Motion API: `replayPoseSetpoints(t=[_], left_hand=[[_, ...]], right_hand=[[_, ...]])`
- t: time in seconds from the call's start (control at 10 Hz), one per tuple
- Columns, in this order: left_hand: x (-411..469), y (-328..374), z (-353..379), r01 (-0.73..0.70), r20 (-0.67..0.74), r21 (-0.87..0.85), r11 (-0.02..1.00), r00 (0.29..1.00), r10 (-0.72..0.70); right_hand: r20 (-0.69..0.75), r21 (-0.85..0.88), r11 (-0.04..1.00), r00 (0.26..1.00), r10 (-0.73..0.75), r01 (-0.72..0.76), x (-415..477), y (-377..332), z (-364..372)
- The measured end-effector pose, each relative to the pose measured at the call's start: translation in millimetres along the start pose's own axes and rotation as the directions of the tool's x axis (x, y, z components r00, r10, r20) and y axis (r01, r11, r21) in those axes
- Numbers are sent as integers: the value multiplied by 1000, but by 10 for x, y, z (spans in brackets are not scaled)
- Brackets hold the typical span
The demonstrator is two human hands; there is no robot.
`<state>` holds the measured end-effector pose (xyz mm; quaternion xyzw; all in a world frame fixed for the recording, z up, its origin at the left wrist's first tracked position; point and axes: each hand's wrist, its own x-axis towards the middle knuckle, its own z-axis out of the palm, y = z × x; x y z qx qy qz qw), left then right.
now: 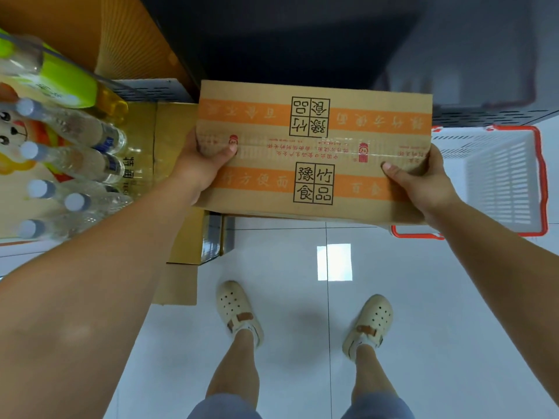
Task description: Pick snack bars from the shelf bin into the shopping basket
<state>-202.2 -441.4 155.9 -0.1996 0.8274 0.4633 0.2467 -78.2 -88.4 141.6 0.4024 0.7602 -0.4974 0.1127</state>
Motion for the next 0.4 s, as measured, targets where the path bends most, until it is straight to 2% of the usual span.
replayPoseSetpoints(t=[0.2,0.3,0.4], left_hand=[[-24,-90,57,16,-27,135,991,1000,-13],[-99,-58,53,24,-53,224,974,999,-13],[-669,-347,-126,-59,-8,355,933,998,66]], right_hand=[[12,-74,997,1000,3,-2,-4,-6,19],[-8,-179,984,1000,-1,0,-43,-95,24],[-10,-228,973,999,-38,35,-498,61,-154]])
